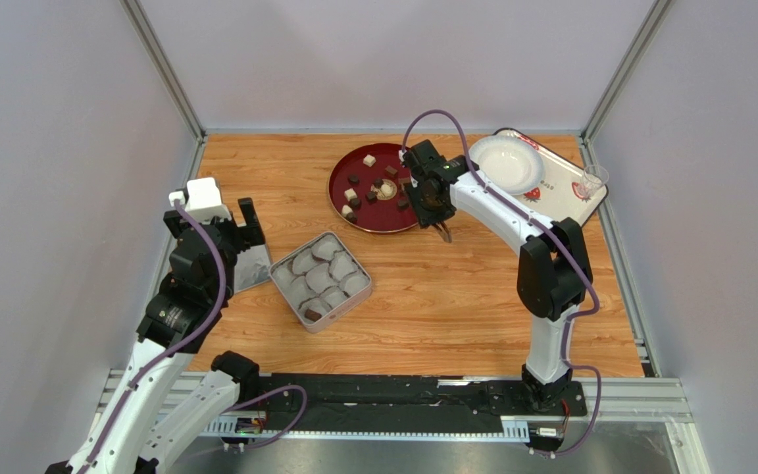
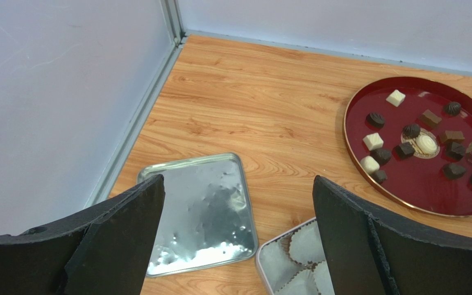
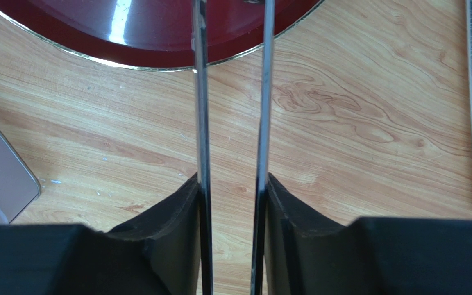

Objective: Pack the chocolate

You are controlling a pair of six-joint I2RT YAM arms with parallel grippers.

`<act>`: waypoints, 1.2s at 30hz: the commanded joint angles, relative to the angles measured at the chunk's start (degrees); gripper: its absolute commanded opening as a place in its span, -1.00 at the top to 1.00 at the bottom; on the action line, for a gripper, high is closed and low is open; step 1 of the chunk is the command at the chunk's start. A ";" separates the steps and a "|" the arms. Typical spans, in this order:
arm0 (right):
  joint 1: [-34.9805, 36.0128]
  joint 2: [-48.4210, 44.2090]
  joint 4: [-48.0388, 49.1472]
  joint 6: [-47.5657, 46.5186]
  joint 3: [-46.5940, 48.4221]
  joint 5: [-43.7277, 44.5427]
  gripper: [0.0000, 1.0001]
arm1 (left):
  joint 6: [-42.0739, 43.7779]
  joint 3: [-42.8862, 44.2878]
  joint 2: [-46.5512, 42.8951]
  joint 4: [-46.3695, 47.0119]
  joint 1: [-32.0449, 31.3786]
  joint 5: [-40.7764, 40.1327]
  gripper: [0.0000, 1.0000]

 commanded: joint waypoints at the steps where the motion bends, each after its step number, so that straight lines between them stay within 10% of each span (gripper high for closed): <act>1: 0.05 0.70 1.94 0.74 2.63 -1.58 0.17 | 0.00 0.04 -0.39 1.98 0.26 0.59 -0.96; 22: -0.03 4.83 0.98 0.57 2.54 -3.87 0.10 | 0.00 -0.05 0.05 1.98 0.26 0.85 -0.96; 36: 0.49 0.53 -0.51 -0.05 1.66 -4.84 0.58 | 0.00 -0.05 0.05 1.98 0.26 0.85 -0.96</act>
